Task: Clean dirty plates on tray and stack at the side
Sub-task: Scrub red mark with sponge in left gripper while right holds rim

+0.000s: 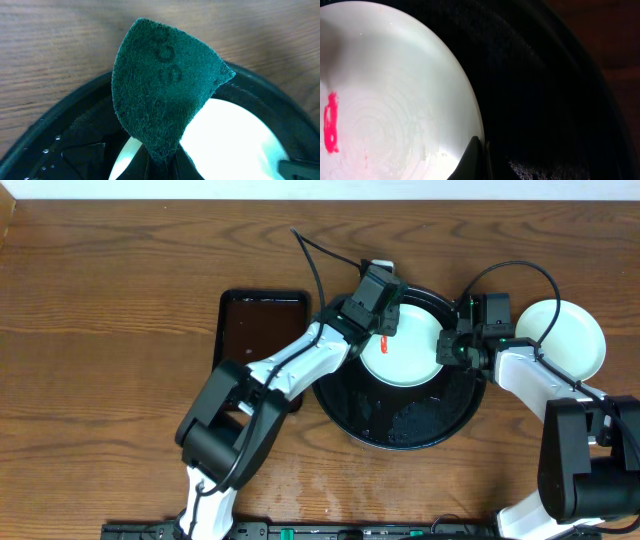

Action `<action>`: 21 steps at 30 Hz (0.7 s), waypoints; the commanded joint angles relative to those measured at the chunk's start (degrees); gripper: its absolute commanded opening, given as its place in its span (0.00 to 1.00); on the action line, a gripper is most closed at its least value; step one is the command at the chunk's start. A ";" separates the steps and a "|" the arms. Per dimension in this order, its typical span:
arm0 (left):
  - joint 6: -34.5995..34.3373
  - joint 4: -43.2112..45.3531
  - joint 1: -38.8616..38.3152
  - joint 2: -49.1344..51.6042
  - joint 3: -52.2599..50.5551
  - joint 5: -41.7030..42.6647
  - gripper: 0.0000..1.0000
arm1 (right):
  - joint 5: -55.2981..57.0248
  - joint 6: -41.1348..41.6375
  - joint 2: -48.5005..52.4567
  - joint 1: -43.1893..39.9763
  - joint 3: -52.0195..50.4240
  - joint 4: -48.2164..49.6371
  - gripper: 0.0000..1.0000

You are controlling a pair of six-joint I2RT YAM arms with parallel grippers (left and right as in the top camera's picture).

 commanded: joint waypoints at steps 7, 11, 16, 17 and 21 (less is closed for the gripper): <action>-0.50 -2.45 -0.24 0.96 0.70 -0.28 0.08 | 0.17 0.61 0.02 0.35 -0.59 0.13 0.01; -0.52 -5.35 -0.35 1.14 0.70 -0.28 0.08 | 0.17 0.61 0.02 0.35 -0.59 0.15 0.01; -0.52 -6.49 -0.83 2.54 0.70 -0.31 0.07 | 0.17 0.61 0.02 0.35 -0.59 0.31 0.01; -0.52 -6.34 -0.98 3.08 0.70 -0.31 0.08 | 0.17 0.61 0.02 0.35 -0.59 0.33 0.01; -0.52 -5.70 -1.46 5.40 0.70 -0.31 0.07 | 0.17 0.61 0.02 0.35 -0.59 0.31 0.01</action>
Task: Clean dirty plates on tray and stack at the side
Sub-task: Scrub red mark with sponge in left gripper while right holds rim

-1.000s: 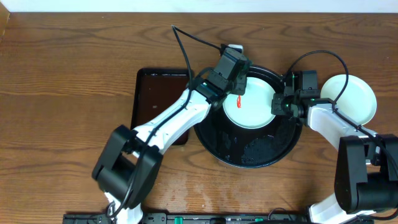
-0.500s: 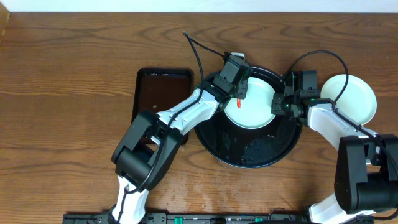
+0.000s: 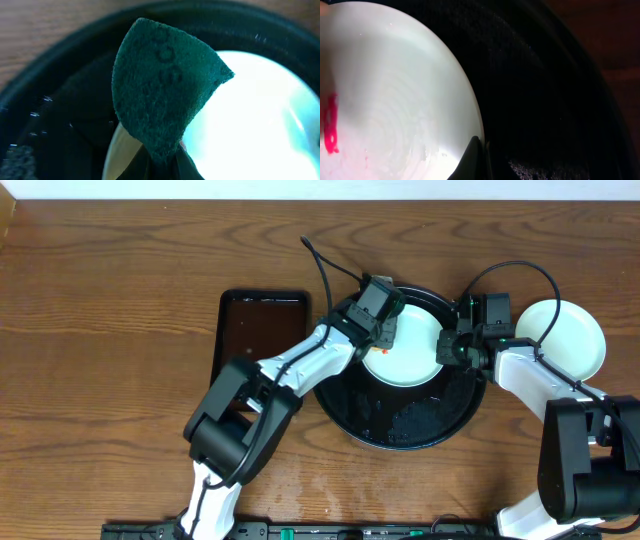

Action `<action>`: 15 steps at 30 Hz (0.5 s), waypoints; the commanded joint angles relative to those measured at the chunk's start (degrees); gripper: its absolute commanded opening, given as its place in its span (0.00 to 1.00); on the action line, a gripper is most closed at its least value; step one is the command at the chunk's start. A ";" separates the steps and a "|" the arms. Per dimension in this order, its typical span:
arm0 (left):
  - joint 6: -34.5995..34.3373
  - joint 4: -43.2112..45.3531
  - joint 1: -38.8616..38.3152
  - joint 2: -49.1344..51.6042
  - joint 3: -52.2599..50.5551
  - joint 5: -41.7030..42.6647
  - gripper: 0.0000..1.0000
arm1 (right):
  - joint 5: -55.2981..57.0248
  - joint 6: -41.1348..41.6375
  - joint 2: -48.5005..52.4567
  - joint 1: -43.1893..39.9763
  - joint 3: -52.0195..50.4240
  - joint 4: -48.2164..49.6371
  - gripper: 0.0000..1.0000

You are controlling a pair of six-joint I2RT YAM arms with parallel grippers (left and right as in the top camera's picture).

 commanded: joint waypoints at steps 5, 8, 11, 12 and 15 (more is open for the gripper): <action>-0.52 -0.61 -0.55 5.25 0.70 -0.02 0.07 | 0.17 0.59 0.02 0.35 -0.55 0.15 0.01; -0.55 -2.84 -0.72 5.33 0.70 2.78 0.08 | 0.17 0.59 0.02 0.35 -0.55 0.15 0.01; -0.63 -4.48 -0.79 5.33 0.70 10.64 0.08 | 0.17 0.59 0.02 0.35 -0.55 0.15 0.01; -1.09 -4.85 -0.87 5.33 0.70 13.03 0.08 | 0.17 0.59 0.02 0.35 -0.55 0.15 0.01; -4.11 -5.53 -1.22 5.35 0.70 17.20 0.08 | 0.17 0.59 0.02 0.35 -0.55 0.17 0.01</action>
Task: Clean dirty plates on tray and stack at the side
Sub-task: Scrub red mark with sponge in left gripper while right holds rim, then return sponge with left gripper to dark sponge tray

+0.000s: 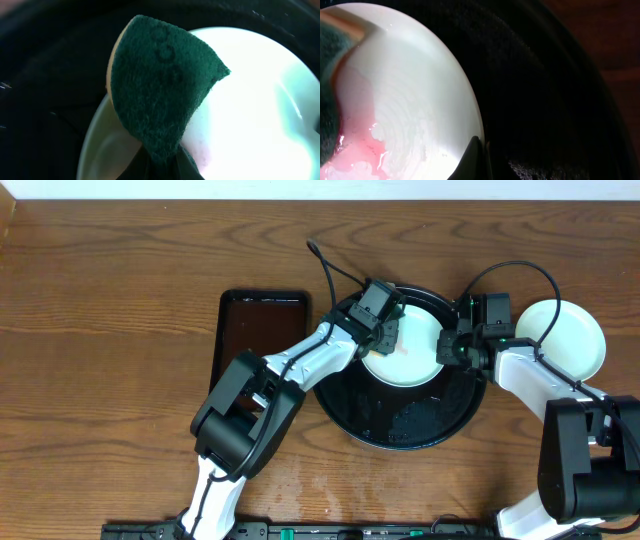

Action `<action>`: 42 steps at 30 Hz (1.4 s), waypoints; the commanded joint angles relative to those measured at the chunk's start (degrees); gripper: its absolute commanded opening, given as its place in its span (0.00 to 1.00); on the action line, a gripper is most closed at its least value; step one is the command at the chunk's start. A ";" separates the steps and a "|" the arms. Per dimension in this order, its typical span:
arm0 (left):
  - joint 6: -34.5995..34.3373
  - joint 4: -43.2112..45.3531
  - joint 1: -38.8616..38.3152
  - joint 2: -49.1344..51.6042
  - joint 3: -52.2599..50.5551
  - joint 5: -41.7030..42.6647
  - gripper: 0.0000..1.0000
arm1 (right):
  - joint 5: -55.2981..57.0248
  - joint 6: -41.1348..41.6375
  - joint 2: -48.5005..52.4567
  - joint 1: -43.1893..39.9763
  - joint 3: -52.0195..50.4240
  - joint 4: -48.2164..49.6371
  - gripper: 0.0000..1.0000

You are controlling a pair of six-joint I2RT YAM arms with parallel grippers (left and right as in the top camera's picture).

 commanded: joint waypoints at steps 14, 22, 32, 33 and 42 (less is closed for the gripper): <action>-8.28 0.44 -3.58 3.10 -0.92 24.87 0.08 | 0.09 0.61 0.02 0.35 -0.55 0.57 0.01; -11.47 7.13 1.62 -1.22 0.81 27.10 0.08 | 0.09 0.61 0.02 0.35 -0.55 0.52 0.01; -12.46 5.03 10.67 -11.30 0.81 26.88 0.08 | 0.09 0.61 0.02 0.35 -0.55 0.55 0.01; -12.79 4.00 11.10 -11.30 0.81 26.73 0.08 | 0.09 0.61 0.02 0.35 -0.55 0.55 0.01; -11.26 -7.96 16.00 -11.28 0.59 26.47 0.08 | 0.09 0.61 0.02 0.35 -0.55 0.52 0.01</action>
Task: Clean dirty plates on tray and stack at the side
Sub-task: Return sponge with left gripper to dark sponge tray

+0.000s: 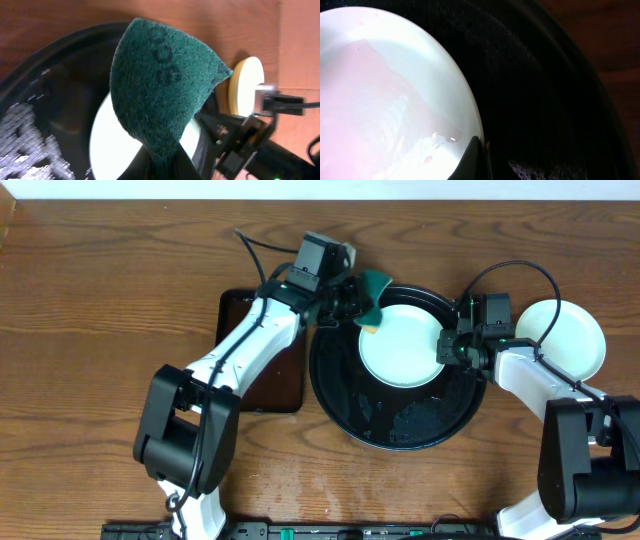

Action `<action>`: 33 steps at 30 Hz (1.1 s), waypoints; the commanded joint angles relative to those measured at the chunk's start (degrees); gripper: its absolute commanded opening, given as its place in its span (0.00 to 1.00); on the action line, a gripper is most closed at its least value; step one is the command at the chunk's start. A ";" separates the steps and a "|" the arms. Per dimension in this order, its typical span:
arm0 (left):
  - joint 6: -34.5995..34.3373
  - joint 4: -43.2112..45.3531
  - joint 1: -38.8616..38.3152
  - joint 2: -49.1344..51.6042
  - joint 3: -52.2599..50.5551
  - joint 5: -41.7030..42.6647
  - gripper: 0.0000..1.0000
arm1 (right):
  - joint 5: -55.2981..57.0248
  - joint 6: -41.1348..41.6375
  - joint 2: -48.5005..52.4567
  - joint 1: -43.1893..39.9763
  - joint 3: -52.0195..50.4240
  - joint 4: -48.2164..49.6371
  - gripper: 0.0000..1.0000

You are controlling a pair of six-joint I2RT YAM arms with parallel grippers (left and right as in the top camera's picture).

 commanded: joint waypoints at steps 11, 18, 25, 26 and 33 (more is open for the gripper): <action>14.47 -17.51 12.48 -5.22 0.33 -3.98 0.07 | -0.15 0.61 0.02 0.35 -0.46 0.15 0.03; 15.65 -28.02 17.46 -8.63 0.26 -22.10 0.08 | -0.15 0.61 0.02 0.35 -0.46 0.17 0.01; 15.65 -26.40 18.27 -7.80 -6.62 -28.09 0.07 | -0.15 0.59 0.02 0.35 -0.46 0.15 0.02; 15.65 -25.16 18.27 -7.80 -7.80 -28.17 0.08 | -0.15 0.61 0.02 0.35 -0.46 0.15 0.02; 15.65 -20.46 18.27 -7.78 -11.04 -28.26 0.08 | -0.13 0.59 0.02 0.35 -0.46 -0.02 0.13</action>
